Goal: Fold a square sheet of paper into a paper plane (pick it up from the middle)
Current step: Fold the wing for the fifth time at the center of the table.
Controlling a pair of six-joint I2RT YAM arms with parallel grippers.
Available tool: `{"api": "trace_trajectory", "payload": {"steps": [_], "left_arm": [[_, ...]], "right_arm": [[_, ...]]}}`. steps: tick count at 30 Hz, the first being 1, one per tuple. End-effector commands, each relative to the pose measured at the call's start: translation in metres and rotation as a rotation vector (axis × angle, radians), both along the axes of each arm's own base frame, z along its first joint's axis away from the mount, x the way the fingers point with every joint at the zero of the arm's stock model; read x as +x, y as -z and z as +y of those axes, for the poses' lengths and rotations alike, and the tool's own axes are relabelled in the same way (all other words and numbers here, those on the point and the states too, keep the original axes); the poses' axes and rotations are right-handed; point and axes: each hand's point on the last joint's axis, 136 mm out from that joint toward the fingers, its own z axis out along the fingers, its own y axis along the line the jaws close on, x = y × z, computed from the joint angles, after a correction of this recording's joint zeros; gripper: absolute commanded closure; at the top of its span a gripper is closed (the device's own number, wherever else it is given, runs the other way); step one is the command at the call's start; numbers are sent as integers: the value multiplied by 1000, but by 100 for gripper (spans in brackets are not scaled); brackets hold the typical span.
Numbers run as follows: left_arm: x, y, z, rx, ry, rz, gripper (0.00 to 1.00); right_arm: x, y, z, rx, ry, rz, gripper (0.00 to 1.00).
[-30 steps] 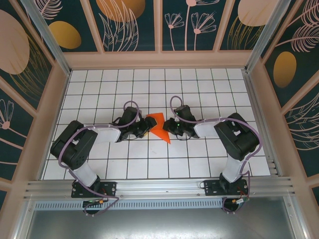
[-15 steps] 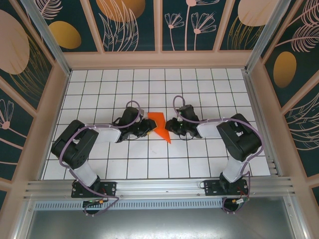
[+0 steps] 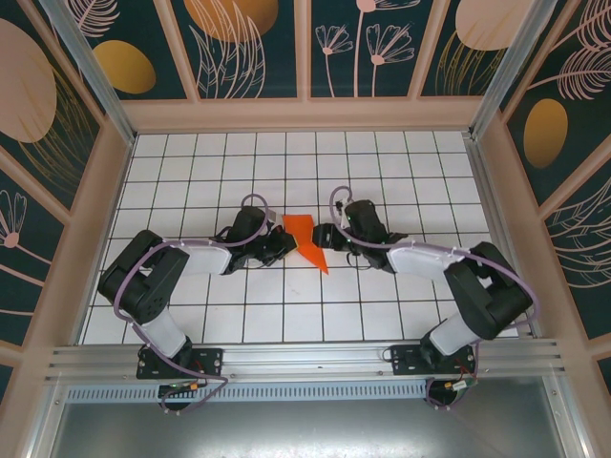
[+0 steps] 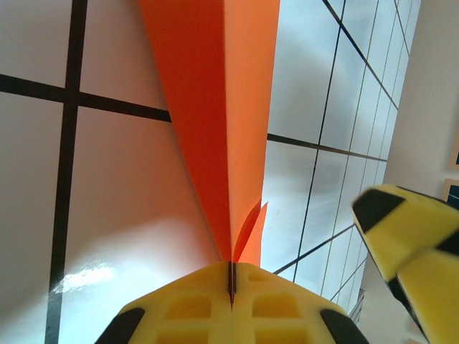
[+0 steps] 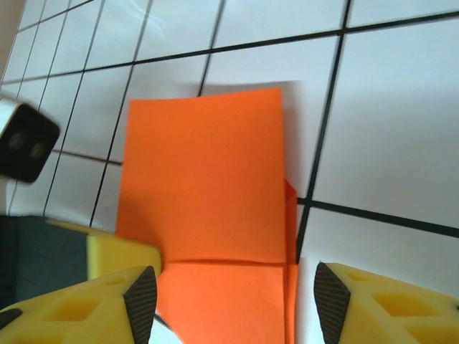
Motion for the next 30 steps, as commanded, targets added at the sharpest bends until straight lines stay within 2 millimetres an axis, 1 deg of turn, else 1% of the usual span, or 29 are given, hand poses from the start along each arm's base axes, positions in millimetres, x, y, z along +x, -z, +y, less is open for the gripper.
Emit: {"api": "trace_trajectory", "payload": {"steps": [1, 4, 6, 8, 10, 12, 13, 17, 20, 23, 26, 29, 30], "left_arm": [[7, -13, -6, -29, -12, -18, 97], [8, -14, -7, -36, -18, -9, 97], [9, -14, -7, -39, -23, -3, 97], [9, -15, -8, -42, -24, 1, 97], [9, -17, -9, -46, -24, 1, 97], [10, -18, -9, -46, -25, 0, 97], [10, -17, -9, -44, -27, 4, 97], [10, -16, -9, -40, -28, 9, 97], [10, -16, -10, -39, -27, 12, 97], [10, -16, -9, -35, -26, 14, 97], [9, -15, -9, -32, -25, 17, 97], [8, -15, -8, -31, -27, 17, 96], [8, -15, -8, -30, -26, 18, 96]], "right_arm": [[-5, -4, -3, -163, -44, -237, 37], [-15, -2, 4, -254, -116, -351, 37], [-18, 2, 8, -301, -152, -386, 38], [-25, 9, 16, -344, -222, -431, 44], [-34, 11, 25, -413, -263, -547, 45], [-37, 12, 30, -448, -276, -628, 50], [-37, 14, 32, -465, -278, -653, 52], [-32, 24, 33, -547, -279, -708, 52], [-28, 32, 31, -606, -272, -743, 57], [-24, 36, 30, -645, -265, -778, 60], [-24, 39, 32, -664, -277, -800, 61], [-22, 39, 34, -672, -274, -820, 63], [-21, 39, 34, -673, -275, -825, 66]]}}
